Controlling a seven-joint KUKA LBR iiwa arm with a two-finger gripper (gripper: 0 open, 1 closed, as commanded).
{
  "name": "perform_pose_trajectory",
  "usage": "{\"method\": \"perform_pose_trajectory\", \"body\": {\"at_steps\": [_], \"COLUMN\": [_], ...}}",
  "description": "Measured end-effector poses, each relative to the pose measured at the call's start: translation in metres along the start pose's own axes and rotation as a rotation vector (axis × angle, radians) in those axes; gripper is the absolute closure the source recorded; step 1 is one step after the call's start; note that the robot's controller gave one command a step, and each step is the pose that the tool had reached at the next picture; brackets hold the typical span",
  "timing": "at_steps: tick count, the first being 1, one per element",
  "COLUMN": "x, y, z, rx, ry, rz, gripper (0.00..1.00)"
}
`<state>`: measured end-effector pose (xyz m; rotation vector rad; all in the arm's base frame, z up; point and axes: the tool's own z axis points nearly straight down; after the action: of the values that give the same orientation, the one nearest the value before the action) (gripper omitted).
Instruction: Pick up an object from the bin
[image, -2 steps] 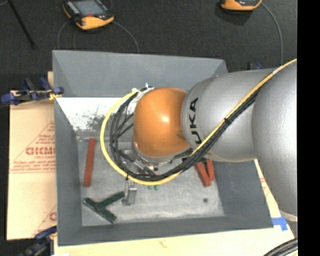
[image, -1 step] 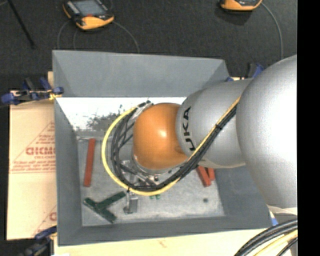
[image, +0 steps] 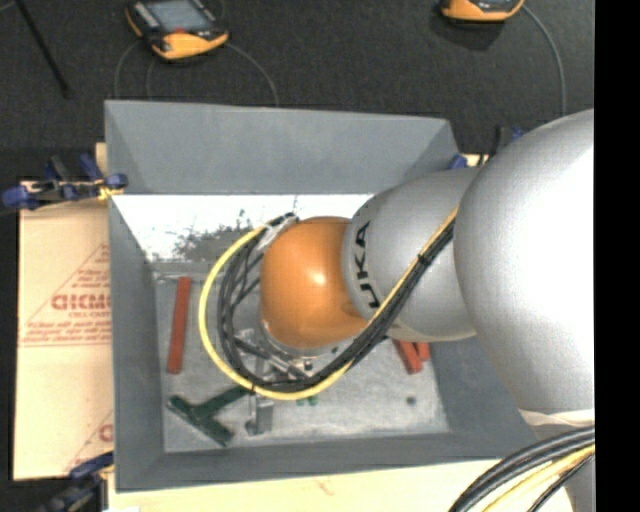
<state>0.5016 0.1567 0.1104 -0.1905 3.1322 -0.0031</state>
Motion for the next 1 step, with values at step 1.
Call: {"method": "perform_pose_trajectory", "body": {"at_steps": [1], "x": [-0.0033], "y": [-0.0303], "z": [-0.0313], "rx": [-0.003], "ry": [0.011], "rz": [-0.195], "gripper": [0.00]}}
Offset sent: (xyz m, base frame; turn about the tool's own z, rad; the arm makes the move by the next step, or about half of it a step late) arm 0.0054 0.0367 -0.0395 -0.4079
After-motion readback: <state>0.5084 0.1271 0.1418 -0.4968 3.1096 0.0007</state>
